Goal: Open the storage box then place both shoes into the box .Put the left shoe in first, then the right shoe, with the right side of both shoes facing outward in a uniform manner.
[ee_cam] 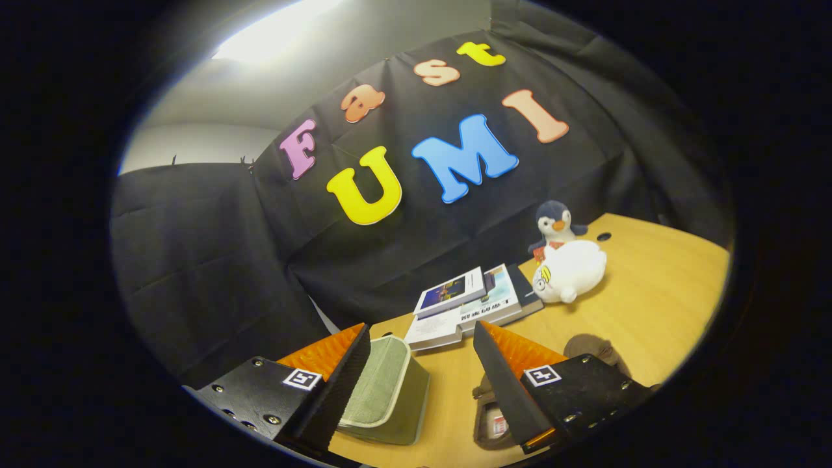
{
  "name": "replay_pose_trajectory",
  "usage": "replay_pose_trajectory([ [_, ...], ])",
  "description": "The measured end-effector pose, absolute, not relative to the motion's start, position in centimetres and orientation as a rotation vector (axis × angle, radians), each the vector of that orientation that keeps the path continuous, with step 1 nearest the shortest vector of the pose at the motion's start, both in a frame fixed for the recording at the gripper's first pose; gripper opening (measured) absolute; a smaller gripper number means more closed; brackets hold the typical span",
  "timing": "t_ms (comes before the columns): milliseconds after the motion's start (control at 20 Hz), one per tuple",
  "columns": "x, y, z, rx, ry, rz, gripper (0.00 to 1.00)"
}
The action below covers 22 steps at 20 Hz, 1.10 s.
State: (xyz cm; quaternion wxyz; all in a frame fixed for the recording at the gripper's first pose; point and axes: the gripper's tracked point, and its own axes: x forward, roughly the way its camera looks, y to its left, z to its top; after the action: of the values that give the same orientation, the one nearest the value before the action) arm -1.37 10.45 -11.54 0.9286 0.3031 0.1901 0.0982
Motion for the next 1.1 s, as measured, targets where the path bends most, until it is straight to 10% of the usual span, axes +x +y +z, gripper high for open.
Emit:
replay_pose_trajectory([
  [1100, -4.4, 21.9, -20.7, 1.335, 0.723, 0.284, 0.97],
])
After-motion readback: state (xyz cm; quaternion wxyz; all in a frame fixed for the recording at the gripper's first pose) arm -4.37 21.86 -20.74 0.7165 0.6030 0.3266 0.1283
